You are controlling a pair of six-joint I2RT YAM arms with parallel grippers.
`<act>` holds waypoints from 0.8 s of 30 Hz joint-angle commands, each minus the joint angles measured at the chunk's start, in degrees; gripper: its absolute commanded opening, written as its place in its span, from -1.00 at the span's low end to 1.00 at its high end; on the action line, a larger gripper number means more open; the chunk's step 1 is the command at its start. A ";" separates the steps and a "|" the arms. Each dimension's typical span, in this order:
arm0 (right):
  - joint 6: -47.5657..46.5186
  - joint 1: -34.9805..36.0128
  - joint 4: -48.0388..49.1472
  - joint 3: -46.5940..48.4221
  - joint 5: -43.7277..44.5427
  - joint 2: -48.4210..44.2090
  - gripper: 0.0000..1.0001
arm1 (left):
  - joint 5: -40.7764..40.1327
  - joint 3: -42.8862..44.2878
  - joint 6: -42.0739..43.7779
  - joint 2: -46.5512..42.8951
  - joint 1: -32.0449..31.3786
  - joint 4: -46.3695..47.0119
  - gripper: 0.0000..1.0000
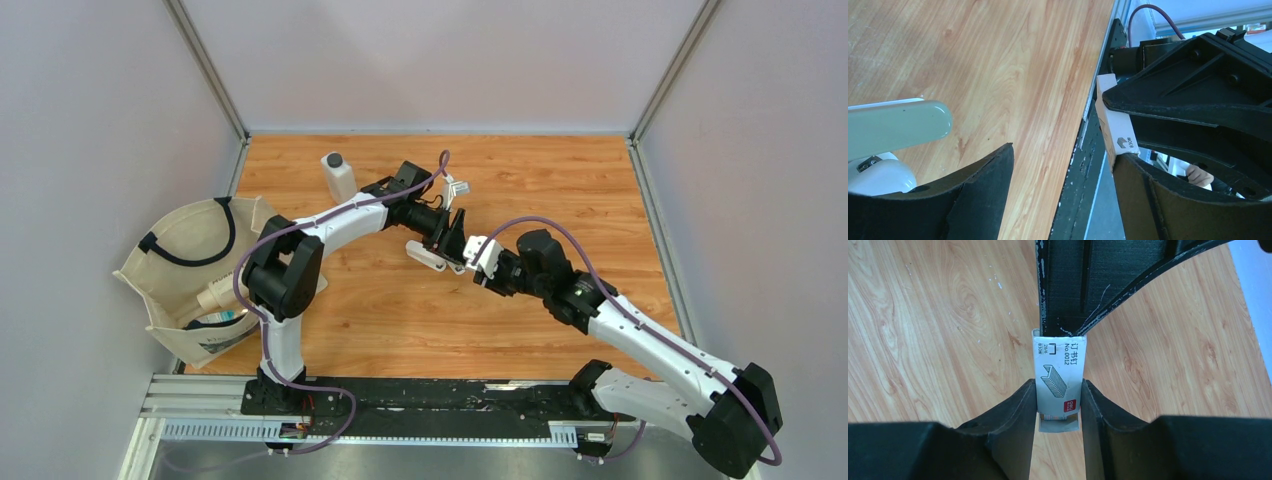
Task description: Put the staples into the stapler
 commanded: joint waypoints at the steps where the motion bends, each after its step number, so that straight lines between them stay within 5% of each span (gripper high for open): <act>1: -1.49 0.53 2.99 -0.39 0.72 0.28 -0.23 | -0.10 2.03 1.36 0.03 -0.48 0.32 0.54; 7: -1.93 0.45 2.02 -0.04 0.46 1.78 -0.21 | 0.43 2.38 0.92 -0.15 -0.57 0.50 0.35; 11: -1.93 0.53 1.93 -0.04 0.20 2.48 -0.21 | 0.78 2.29 0.56 -0.24 -0.48 0.76 0.04; 24: -3.15 0.45 0.53 -1.01 0.73 1.78 -0.20 | 0.25 1.76 1.88 -3.66 1.71 -0.73 0.06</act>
